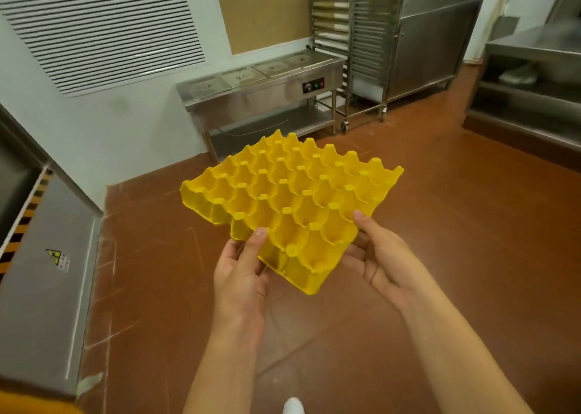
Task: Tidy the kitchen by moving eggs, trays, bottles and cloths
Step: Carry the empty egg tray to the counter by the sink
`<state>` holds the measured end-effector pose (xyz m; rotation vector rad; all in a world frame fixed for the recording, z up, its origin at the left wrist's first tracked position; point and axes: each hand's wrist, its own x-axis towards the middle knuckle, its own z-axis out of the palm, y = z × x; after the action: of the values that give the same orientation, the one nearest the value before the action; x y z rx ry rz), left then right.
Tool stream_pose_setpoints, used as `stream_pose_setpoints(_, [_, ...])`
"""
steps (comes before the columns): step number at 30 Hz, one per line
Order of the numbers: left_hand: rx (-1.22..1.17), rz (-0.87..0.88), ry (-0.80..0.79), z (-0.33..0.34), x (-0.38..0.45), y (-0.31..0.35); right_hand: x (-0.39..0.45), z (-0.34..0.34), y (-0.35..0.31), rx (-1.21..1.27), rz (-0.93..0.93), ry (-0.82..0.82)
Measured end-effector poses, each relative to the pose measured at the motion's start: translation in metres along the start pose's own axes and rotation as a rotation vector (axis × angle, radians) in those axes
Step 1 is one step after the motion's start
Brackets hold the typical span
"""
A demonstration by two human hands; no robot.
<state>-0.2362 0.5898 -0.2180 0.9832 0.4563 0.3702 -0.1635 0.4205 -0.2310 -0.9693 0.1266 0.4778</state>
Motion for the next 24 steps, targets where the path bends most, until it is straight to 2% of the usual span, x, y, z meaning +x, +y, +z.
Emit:
stream_pose_setpoints(5, [-0.005, -0.074, -0.062, -0.006, 0.095, 0.02, 0.071, 0.037, 0.001, 0.015, -0.016, 0.096])
stream_pose_setpoints(10, [0.011, -0.149, -0.187, 0.017, 0.166, 0.025, 0.113, 0.047, -0.018, 0.08, -0.067, 0.202])
stream_pose_setpoints(17, [0.034, -0.226, -0.328, 0.078, 0.232, 0.005, 0.161, 0.018, -0.054, 0.138, -0.139, 0.318])
stream_pose_setpoints(24, [0.1, -0.238, -0.354, 0.153, 0.293, -0.029, 0.23, -0.03, -0.1, 0.229, -0.127, 0.298])
